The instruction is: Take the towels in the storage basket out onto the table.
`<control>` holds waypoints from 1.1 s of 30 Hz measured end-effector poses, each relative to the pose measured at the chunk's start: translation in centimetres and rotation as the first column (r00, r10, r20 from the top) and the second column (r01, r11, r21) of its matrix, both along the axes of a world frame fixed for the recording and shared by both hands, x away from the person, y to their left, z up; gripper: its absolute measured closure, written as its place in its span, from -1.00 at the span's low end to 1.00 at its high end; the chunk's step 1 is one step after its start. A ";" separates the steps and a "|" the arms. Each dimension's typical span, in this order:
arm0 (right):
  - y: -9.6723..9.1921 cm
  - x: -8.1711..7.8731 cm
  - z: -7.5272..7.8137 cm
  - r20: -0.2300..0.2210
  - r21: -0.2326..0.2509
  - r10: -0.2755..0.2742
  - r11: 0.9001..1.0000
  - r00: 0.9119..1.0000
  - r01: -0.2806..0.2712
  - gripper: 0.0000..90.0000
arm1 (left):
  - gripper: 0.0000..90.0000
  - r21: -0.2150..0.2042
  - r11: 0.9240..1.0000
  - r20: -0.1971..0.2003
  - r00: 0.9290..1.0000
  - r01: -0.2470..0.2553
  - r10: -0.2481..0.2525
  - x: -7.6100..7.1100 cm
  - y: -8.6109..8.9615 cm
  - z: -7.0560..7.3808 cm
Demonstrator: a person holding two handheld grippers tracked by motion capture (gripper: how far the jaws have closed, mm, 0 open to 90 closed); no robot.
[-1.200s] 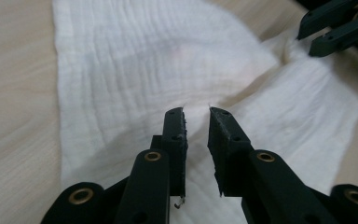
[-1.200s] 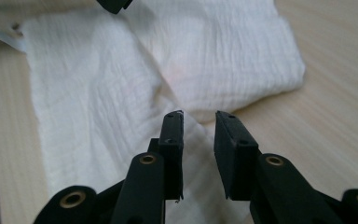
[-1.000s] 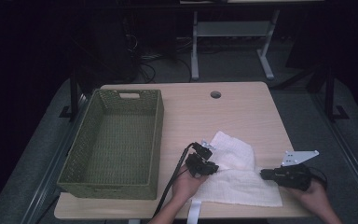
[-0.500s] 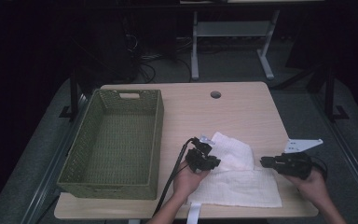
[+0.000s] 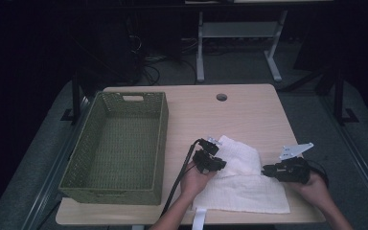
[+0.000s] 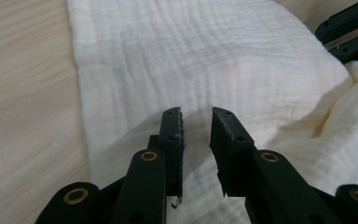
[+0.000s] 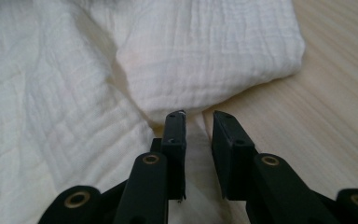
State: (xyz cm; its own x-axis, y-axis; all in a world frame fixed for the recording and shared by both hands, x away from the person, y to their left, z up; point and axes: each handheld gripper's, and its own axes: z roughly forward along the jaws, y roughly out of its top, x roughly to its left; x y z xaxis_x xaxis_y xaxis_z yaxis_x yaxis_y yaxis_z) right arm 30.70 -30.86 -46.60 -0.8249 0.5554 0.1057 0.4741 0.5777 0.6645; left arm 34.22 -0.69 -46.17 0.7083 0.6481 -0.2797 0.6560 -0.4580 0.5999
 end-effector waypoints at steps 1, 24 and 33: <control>0.1 -0.1 -0.2 0.009 -0.008 0.001 1.000 1.000 -0.001 0.69 | 0.65 0.002 1.000 0.006 1.000 0.006 -0.006 0.0 0.1 0.0; -4.5 -2.1 1.2 0.050 0.011 -0.211 0.977 0.976 0.211 0.96 | 0.70 0.060 0.995 0.041 0.996 -0.080 0.078 -1.9 2.2 0.3; -4.2 -1.7 2.0 0.079 0.062 -0.224 0.974 0.971 0.220 0.68 | 0.55 -0.028 0.997 0.078 0.994 -0.069 0.071 -1.9 1.5 1.2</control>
